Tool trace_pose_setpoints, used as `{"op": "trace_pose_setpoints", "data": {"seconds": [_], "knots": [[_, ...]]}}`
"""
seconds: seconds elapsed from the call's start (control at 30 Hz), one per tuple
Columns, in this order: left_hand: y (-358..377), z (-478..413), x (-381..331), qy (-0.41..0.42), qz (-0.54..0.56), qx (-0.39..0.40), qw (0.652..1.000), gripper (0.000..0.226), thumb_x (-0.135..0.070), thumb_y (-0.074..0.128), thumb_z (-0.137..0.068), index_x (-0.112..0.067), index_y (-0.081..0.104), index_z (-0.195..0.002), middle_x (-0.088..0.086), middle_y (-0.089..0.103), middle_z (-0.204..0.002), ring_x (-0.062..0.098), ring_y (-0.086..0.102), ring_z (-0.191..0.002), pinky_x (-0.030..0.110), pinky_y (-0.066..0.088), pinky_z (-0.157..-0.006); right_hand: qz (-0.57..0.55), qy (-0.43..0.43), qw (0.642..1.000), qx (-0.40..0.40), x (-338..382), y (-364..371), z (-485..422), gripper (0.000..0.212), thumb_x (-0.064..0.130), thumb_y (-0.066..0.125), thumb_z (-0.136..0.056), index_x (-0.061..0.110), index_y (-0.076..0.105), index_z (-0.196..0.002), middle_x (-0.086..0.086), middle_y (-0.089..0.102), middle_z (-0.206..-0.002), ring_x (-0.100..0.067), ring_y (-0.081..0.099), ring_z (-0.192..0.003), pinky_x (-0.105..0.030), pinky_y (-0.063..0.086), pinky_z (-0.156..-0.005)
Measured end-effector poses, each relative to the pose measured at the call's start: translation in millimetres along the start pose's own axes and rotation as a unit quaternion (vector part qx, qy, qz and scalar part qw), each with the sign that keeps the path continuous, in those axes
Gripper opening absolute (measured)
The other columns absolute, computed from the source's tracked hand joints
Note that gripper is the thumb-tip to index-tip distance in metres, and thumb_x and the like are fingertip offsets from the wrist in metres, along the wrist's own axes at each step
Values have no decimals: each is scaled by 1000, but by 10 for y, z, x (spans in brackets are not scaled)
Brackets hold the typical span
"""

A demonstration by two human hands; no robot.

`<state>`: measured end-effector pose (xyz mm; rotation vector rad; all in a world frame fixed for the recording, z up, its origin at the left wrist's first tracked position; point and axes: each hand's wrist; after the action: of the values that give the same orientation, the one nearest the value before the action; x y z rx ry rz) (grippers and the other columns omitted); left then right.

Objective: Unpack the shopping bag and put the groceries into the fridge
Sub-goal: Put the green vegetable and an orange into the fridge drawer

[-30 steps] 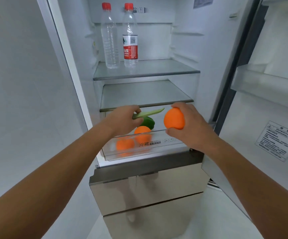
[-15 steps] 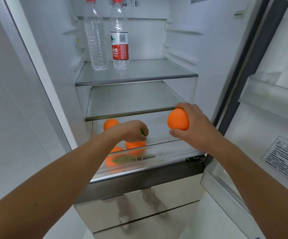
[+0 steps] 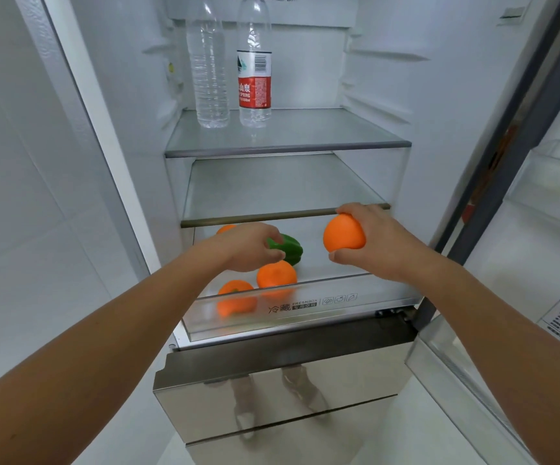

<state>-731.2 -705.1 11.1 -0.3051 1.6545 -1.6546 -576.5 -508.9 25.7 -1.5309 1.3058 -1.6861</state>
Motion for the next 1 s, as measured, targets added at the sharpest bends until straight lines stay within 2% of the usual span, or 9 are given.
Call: {"op": "trace_pose_setpoints", "data": {"seconds": [0.07,0.17,0.33,0.47,0.57,0.8,1.0], "knots": [[16,21,32,-9,-4,3,1000,47,-47,57,-96,-26,53,-138,0,63,-125,18,59,-108,34,49,-91,39,5,998,40,31,50,-179,83,48,79,-78,33,35,-146,-4,41,-143,-26,51,-117,-40,50,-91],[25,76,66,-14,1,2,1000,49,-47,56,-97,-25,51,-140,1,64,-125,18,59,-108,31,48,-87,105,28,987,120,57,192,-429,83,48,77,-79,30,34,-147,-6,48,-137,-25,52,-108,-38,48,-85],[59,165,138,-25,15,-1,1000,52,-48,55,-97,-25,49,-143,2,63,-130,20,60,-112,32,49,-90,185,46,948,254,66,520,-749,77,42,74,-81,30,35,-146,-5,51,-136,-27,54,-113,-45,48,-97],[63,270,220,-36,19,-2,999,50,-48,55,-97,-28,49,-143,4,61,-132,21,59,-116,34,48,-94,213,28,928,304,85,670,-816,72,41,65,-92,27,30,-153,-5,47,-148,-27,49,-130,-42,41,-108],[37,361,266,-37,20,-6,999,48,-46,55,-98,-28,50,-142,6,60,-134,21,58,-118,35,46,-97,215,24,936,278,98,637,-758,74,40,65,-93,29,27,-156,-5,43,-154,-26,46,-135,-40,39,-108],[-80,513,118,9,4,-42,999,51,-49,54,-97,-28,48,-143,3,58,-136,20,58,-118,38,48,-99,188,0,974,126,179,126,-263,57,50,61,-94,33,44,-145,-5,54,-139,-23,58,-117,-39,48,-99],[-53,540,-305,68,-35,-67,995,48,-49,53,-97,-30,51,-141,3,57,-132,22,58,-113,36,49,-93,176,43,982,59,119,-210,385,53,51,58,-96,33,47,-144,-4,55,-137,-21,58,-115,-39,48,-99]]}}
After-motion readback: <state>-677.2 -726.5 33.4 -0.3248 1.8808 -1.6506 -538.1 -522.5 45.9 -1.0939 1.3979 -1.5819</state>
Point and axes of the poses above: each hand's wrist, its own z-axis away from the middle knuckle, its own y-axis out of the palm, x = y × z
